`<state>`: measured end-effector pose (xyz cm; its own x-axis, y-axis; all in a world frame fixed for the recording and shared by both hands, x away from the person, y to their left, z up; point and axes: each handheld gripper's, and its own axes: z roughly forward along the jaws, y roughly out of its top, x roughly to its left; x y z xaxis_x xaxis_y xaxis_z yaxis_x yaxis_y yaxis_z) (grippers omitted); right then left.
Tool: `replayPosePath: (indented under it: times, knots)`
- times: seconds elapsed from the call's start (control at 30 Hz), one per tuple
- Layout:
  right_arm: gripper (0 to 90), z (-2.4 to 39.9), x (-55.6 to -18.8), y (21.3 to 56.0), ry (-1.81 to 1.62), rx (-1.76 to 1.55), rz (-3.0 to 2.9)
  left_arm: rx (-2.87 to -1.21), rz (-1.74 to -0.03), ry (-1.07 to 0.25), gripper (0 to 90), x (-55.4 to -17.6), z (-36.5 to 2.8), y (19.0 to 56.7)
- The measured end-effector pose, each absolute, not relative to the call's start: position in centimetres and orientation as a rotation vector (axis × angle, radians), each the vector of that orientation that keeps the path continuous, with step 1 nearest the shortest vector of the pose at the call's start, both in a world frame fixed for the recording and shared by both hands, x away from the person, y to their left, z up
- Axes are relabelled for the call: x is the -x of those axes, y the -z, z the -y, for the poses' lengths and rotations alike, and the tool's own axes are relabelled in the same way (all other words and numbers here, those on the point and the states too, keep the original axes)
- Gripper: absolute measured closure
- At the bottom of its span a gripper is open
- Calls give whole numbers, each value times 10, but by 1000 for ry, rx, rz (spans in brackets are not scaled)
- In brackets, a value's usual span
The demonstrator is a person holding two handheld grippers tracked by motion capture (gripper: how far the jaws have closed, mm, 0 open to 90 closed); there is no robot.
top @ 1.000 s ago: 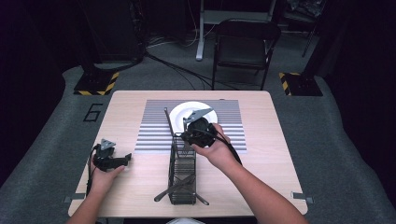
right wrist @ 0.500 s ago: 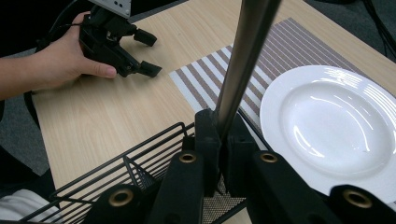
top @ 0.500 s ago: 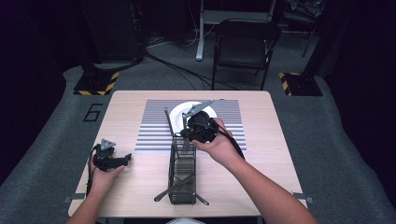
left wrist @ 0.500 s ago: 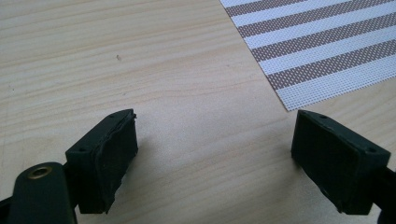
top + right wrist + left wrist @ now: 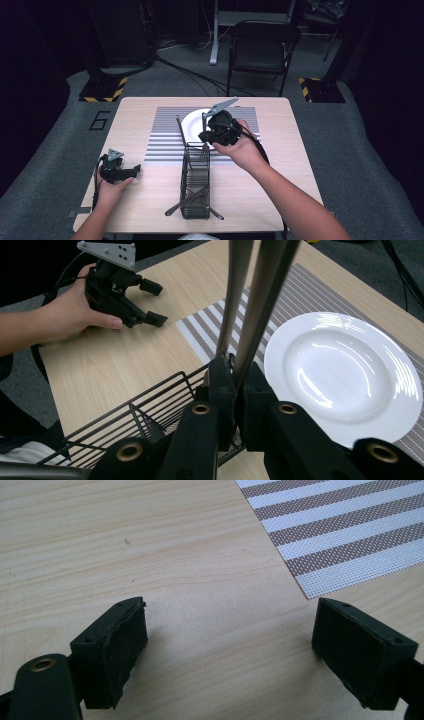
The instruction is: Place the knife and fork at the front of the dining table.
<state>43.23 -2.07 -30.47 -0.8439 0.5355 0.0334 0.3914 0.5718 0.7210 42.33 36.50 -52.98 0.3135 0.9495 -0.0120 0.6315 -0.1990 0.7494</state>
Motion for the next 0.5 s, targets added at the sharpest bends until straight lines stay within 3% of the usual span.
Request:
replayPosePath:
  times: [0.5]
  knots:
    - [867, 53, -440, 298, -1127, -876, -2555, -1922, -1398, -616, 143, -423, -365, 530]
